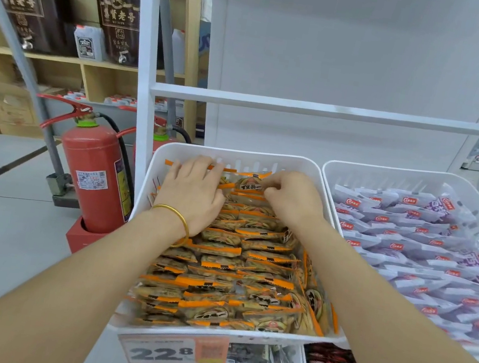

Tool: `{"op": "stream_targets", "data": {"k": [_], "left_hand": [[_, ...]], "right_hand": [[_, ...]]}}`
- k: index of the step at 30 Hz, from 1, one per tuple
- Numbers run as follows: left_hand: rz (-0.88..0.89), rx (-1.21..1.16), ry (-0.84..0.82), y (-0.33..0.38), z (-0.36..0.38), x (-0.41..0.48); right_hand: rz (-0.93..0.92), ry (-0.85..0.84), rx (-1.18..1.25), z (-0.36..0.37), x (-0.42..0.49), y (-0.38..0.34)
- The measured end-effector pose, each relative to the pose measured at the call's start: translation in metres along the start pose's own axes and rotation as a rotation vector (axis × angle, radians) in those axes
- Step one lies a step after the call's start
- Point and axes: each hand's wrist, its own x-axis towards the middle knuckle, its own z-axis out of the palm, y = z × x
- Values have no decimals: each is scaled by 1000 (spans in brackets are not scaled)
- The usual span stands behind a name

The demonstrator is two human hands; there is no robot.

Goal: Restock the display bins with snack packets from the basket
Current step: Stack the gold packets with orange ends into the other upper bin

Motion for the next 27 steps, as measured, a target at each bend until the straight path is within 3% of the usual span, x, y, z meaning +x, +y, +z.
{"op": "stream_targets", "data": {"k": [9, 14, 19, 27], "left_hand": [[15, 87, -15, 1, -2, -6], [158, 69, 8, 11, -2, 0], [153, 28, -24, 20, -1, 11], [151, 21, -73, 25, 2, 13]], "right_hand": [[-18, -97, -70, -2, 9, 7], [-58, 38, -159, 7, 6, 10], [-27, 192, 6, 13, 2, 12], [-112, 195, -203, 10, 1, 9]]}}
